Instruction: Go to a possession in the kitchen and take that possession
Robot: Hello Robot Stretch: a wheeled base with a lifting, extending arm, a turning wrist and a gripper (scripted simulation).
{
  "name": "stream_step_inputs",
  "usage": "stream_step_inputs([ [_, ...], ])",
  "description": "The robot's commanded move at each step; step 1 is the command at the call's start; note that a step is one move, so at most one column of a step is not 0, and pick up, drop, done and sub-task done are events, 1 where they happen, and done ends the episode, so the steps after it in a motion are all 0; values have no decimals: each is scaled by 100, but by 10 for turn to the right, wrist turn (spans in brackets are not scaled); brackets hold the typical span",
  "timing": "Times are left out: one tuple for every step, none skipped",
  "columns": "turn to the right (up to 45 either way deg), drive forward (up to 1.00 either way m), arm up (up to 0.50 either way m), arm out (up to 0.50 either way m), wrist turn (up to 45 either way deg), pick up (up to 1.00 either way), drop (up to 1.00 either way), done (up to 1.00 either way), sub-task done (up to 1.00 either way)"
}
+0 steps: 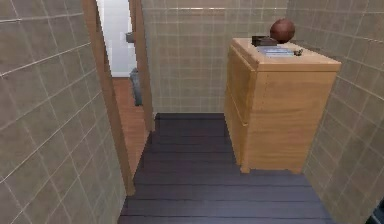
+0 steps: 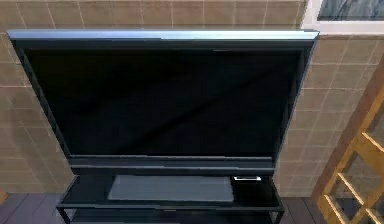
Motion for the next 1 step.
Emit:
stream_step_inputs([
  [0,100,0,0,0,0,0,0,0],
])
